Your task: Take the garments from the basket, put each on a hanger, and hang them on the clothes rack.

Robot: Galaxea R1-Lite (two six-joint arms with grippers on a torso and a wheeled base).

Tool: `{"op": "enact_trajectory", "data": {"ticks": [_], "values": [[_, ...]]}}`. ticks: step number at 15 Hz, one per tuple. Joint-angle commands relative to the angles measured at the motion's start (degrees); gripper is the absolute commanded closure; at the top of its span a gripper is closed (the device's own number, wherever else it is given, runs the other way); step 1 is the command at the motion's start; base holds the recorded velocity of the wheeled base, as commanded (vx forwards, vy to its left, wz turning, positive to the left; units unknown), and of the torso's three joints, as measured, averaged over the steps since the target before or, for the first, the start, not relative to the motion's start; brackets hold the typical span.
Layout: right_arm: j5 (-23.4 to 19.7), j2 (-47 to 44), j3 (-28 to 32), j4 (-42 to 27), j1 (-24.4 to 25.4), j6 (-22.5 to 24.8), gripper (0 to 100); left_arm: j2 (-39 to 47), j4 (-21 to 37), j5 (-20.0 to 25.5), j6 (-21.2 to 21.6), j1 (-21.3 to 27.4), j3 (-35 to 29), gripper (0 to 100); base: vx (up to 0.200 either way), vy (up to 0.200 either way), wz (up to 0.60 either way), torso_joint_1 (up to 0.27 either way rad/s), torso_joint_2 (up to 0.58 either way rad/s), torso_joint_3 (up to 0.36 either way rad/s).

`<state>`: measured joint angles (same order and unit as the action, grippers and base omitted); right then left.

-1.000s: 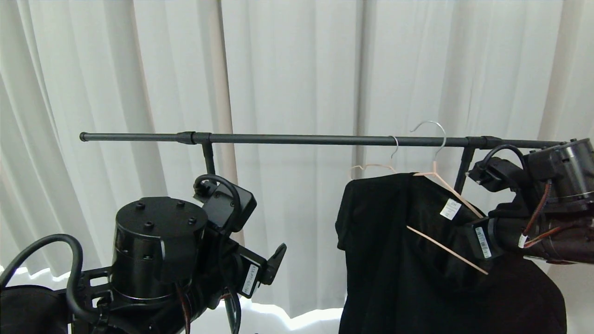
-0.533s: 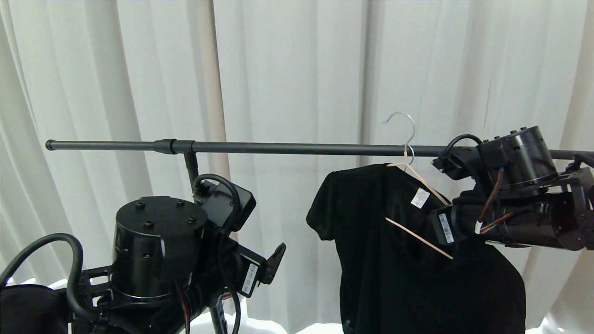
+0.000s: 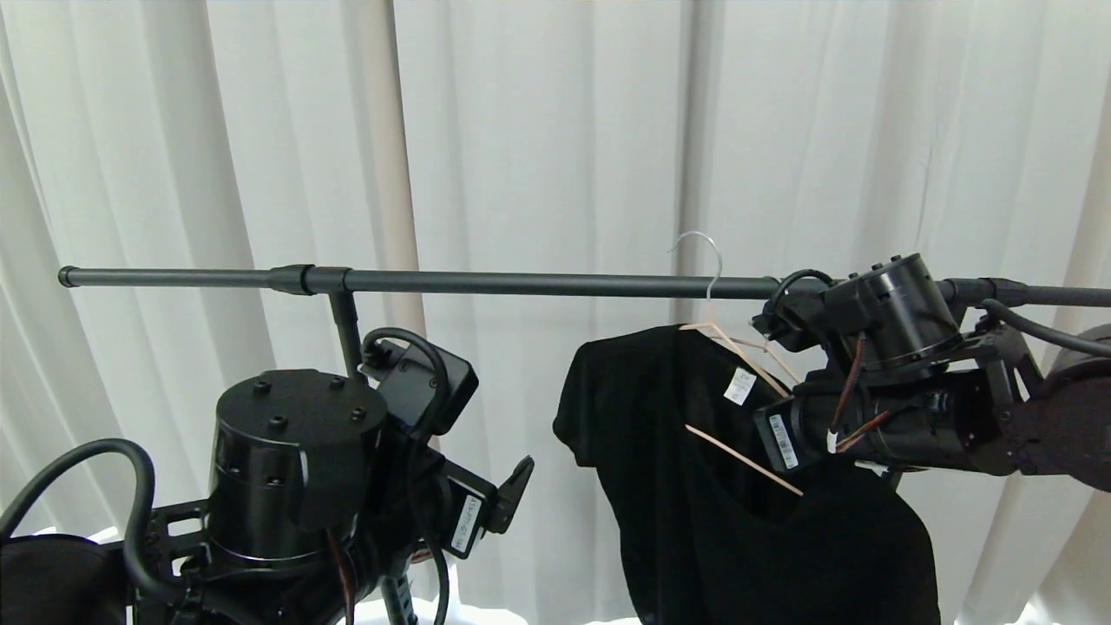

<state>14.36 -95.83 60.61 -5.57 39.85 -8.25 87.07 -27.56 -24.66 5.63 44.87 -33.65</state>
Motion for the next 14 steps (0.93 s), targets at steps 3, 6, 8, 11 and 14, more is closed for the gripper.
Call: {"op": "enact_trajectory", "data": {"ticks": [3,6,8,11,14], "values": [[2.16,-5.6,3.28,-0.76,-1.18,-0.01,100,-0.41,-0.3,-0.04,0.08,0.21,0.42,0,0.0,0.0,0.0,0.0,0.0,0.0],[3.22,-8.85,4.52,-0.93,-1.88,-0.01,100,-0.49,-3.73,-0.04,0.17,2.15,2.88,0,0.0,0.0,0.0,0.0,0.0,0.0],[3.48,-10.78,6.8,-1.02,-2.85,-0.01,100,-0.41,-6.27,-0.04,0.17,2.32,5.08,0,0.0,0.0,0.0,0.0,0.0,0.0],[3.66,-12.63,8.82,-1.2,-3.46,0.08,100,-0.23,-7.24,-0.04,0.08,2.32,5.96,0,0.0,0.0,0.0,0.0,0.0,0.0],[3.92,-12.98,8.65,-1.72,-3.46,0.08,100,-0.05,-7.33,-0.04,0.08,2.32,5.96,0,0.0,0.0,0.0,0.0,0.0,0.0]]}}
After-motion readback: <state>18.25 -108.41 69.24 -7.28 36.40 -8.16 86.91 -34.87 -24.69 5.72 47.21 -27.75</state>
